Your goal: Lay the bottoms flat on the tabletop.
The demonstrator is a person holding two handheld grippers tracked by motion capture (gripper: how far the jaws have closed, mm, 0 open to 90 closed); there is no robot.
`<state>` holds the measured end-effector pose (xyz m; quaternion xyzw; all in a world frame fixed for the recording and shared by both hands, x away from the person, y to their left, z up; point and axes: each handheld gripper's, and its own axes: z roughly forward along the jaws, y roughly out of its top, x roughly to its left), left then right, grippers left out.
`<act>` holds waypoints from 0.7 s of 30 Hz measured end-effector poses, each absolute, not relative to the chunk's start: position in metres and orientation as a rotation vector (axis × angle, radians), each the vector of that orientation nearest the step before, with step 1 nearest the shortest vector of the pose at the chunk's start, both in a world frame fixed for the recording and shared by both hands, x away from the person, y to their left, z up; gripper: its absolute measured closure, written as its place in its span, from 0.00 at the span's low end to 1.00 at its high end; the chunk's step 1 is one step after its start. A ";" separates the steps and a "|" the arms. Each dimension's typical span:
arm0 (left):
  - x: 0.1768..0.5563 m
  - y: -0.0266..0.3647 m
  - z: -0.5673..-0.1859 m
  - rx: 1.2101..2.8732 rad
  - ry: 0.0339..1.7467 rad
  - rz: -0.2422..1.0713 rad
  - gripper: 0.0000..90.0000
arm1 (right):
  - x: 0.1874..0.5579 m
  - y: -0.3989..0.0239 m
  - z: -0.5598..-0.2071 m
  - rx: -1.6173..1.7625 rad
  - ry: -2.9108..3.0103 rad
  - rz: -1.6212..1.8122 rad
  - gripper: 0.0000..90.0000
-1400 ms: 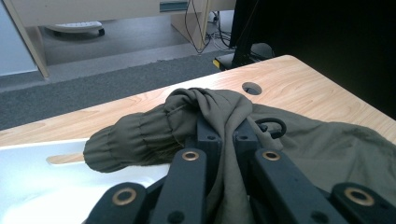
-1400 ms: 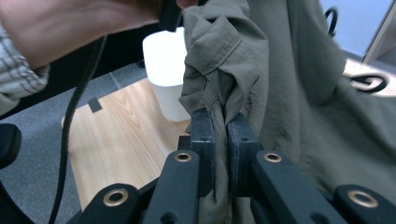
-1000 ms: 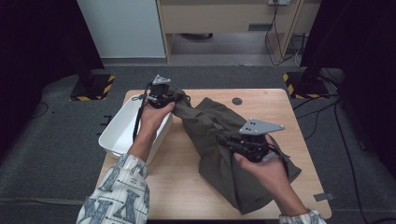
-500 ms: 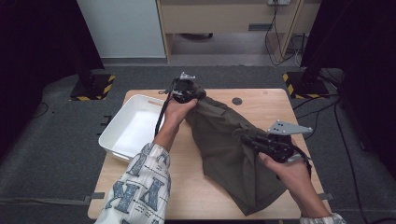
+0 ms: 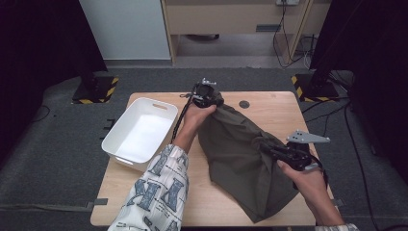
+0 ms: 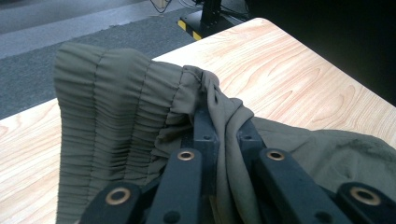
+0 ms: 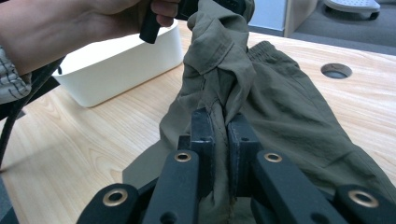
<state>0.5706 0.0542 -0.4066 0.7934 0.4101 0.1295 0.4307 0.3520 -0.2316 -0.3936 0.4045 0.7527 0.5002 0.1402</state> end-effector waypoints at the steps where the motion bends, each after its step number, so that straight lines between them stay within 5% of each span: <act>1: 0.571 0.053 -0.407 1.975 1.019 0.329 0.88 | 0.352 -0.233 -0.395 1.170 2.174 1.440 0.93; 3: 0.572 0.050 -0.408 1.951 1.013 0.364 0.76 | 0.354 -0.237 -0.397 1.186 2.162 1.427 0.93; 5: 0.574 0.049 -0.408 1.891 1.016 0.330 0.48 | 0.358 -0.242 -0.403 1.202 2.158 1.393 0.93; 7: 0.574 0.049 -0.405 1.857 1.016 0.330 0.33 | 0.363 -0.248 -0.411 1.228 2.162 1.345 0.93; 21: 0.541 0.050 -0.388 1.892 0.945 0.333 0.22 | 0.376 -0.280 -0.450 1.388 2.114 1.273 0.88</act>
